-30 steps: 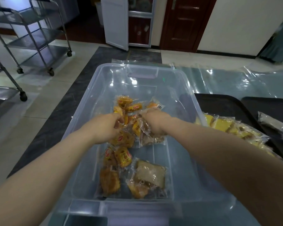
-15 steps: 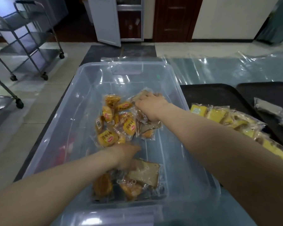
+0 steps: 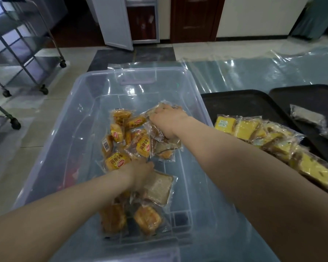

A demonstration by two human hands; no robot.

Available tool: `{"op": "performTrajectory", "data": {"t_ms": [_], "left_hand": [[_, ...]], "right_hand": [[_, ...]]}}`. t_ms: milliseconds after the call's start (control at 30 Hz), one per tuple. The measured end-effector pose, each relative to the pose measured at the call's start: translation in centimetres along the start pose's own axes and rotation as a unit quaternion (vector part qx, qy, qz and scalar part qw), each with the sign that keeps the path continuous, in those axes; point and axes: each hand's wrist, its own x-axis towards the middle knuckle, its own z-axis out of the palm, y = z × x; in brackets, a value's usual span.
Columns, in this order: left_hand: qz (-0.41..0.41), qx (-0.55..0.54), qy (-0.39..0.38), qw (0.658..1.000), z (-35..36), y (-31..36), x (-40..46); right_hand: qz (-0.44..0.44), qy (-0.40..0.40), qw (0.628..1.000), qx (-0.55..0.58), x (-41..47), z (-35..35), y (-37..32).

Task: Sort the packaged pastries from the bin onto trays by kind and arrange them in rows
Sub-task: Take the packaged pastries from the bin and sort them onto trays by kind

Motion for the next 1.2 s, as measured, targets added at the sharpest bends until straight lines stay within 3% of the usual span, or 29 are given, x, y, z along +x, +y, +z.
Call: {"op": "performTrajectory", "data": {"t_ms": [233,467,600,833,967,1200], "left_hand": [[-0.059,-0.06,0.026,0.996,-2.3,-3.1,-0.3],[-0.073,-0.111,0.13,0.983,-4.8,-6.9,-1.6],[-0.088,-0.202,0.227,0.949,-6.8,-8.2,-3.2],[-0.102,-0.304,0.405,0.856,-10.1,-6.3,-6.3],[-0.082,-0.37,0.457,0.804,-12.8,-2.7,-7.7],[-0.063,-0.383,0.494,0.778,-18.7,10.5,-5.6]], "right_hand": [[-0.003,0.012,1.0,0.025,0.3,0.4,0.1],[0.015,0.036,0.994,0.101,0.0,-0.2,0.6],[0.033,0.123,0.979,0.157,-1.1,-1.0,1.0],[0.005,0.36,0.888,0.287,-4.5,-2.7,1.9],[0.005,0.431,0.825,0.366,-7.9,-3.3,4.9],[0.018,0.488,0.763,0.423,-17.1,-0.8,16.1]]}}
